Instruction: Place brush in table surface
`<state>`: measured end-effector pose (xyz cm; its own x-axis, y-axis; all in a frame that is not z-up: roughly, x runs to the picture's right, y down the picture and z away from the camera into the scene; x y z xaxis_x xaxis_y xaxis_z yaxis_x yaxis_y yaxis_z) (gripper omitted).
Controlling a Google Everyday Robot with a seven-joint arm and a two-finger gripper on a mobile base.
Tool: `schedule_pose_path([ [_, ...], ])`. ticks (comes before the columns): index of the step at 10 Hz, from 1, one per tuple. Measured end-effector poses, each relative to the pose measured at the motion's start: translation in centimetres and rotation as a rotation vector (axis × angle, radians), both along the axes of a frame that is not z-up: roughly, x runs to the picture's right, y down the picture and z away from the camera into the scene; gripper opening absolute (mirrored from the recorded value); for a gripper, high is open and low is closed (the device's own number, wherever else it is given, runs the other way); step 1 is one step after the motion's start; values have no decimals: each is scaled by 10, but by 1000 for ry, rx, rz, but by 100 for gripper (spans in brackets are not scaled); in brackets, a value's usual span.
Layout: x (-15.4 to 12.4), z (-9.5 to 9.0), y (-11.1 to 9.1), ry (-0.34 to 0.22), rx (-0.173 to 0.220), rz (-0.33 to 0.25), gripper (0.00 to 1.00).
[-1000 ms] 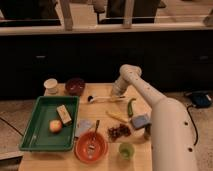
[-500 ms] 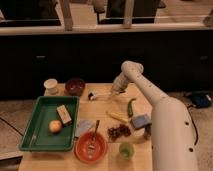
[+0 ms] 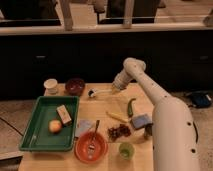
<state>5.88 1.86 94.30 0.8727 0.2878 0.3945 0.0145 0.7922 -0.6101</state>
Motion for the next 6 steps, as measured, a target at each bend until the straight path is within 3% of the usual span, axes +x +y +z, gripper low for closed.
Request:
schedule_pose_path([
  [6,0,-36,-35,-68,49,-50,0],
])
